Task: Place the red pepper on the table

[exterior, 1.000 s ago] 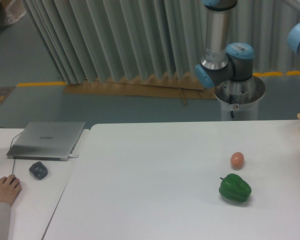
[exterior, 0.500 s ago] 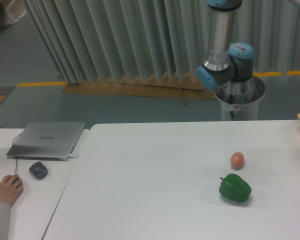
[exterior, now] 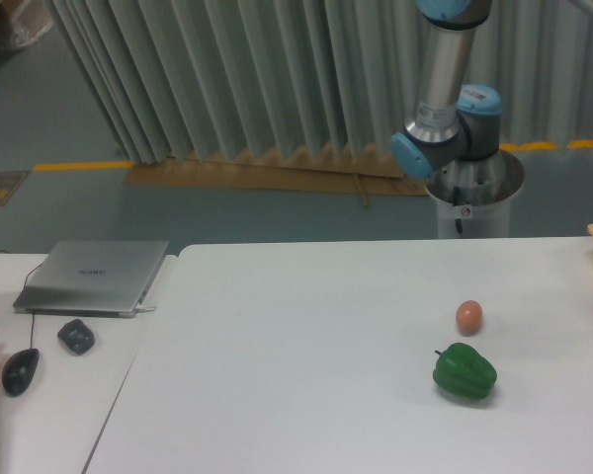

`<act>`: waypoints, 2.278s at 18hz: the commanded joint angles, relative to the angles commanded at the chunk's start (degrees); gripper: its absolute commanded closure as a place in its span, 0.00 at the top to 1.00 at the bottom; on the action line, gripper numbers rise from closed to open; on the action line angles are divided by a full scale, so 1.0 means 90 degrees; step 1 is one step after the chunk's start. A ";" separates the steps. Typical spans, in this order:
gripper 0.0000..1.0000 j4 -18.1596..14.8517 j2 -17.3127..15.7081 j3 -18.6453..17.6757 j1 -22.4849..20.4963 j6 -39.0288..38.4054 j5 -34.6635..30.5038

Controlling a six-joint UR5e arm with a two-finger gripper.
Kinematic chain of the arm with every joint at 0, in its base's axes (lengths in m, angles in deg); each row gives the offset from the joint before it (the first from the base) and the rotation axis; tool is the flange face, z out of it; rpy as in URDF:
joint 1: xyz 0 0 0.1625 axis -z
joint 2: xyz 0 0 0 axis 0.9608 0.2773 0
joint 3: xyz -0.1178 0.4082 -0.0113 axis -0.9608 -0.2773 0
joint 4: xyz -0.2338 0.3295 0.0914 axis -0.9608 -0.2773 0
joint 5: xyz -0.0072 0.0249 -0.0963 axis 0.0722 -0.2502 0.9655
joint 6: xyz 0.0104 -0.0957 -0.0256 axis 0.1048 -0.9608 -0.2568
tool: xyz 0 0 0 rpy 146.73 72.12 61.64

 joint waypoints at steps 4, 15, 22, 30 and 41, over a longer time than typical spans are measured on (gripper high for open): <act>1.00 0.0722 0.0156 -0.0293 -0.0157 0.0617 0.0000; 1.00 0.1124 0.0205 -0.0908 -0.0157 0.0247 0.0049; 0.58 0.1124 0.0186 -0.1006 -0.0147 -0.0232 0.0000; 0.43 0.1036 0.0147 -0.0840 -0.0157 -0.0321 -0.0039; 0.43 -0.0701 -0.0127 0.0117 -0.0059 -0.1052 0.0244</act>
